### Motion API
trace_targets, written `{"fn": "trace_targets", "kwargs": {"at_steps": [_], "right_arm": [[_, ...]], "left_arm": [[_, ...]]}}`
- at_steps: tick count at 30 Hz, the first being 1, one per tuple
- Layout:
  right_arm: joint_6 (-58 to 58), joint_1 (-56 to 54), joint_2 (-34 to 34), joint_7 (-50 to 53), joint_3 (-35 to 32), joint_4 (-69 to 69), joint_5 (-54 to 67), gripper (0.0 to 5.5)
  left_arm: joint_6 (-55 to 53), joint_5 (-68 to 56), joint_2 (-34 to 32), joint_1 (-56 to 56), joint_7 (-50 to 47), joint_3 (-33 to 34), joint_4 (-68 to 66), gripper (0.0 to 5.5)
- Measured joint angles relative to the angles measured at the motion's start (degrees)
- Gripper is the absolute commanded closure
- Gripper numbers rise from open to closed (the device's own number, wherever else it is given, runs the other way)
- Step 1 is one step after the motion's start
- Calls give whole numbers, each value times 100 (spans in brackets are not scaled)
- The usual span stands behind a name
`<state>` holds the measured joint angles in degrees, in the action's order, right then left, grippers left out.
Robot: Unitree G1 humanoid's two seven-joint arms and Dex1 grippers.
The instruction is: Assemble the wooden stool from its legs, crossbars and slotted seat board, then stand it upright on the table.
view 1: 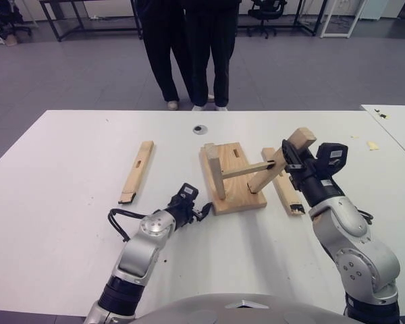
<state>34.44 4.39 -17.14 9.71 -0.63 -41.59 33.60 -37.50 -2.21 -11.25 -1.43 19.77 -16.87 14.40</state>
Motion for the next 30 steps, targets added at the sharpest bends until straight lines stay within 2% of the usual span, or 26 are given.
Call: {"fn": "trace_targets", "kwargs": {"at_steps": [5, 6, 9, 13, 18, 22, 25, 30], "right_arm": [[183, -214, -37, 87, 48, 31, -10, 445], [210, -241, -63, 85, 56, 30, -12, 407], [859, -167, -532, -116, 317, 200, -199, 347], [1211, -399, -988, -669, 320, 211, -156, 281], [1623, -185, -1147, -1586, 467, 473, 204, 277], [1457, -194, -1212, -2011, 329, 423, 192, 277], [1457, -109, -1439, -2339, 217, 418, 192, 277], [1425, 662, -2000, -2961, -199, 608, 50, 277]], "left_arm": [[39, 16, -1, 21, -23, -13, -37, 153], [46, 20, -3, 30, -26, -17, -50, 153], [83, 36, 12, 81, -32, -53, -107, 153], [194, 123, 9, 246, -155, -62, -310, 153], [138, 258, 276, 472, -569, 156, -228, 153], [-441, 256, 602, 767, -907, 365, 641, 153], [-781, 231, 575, 723, -912, 469, 1231, 153], [-1119, 73, 232, 425, -849, 946, 1924, 153]]}}
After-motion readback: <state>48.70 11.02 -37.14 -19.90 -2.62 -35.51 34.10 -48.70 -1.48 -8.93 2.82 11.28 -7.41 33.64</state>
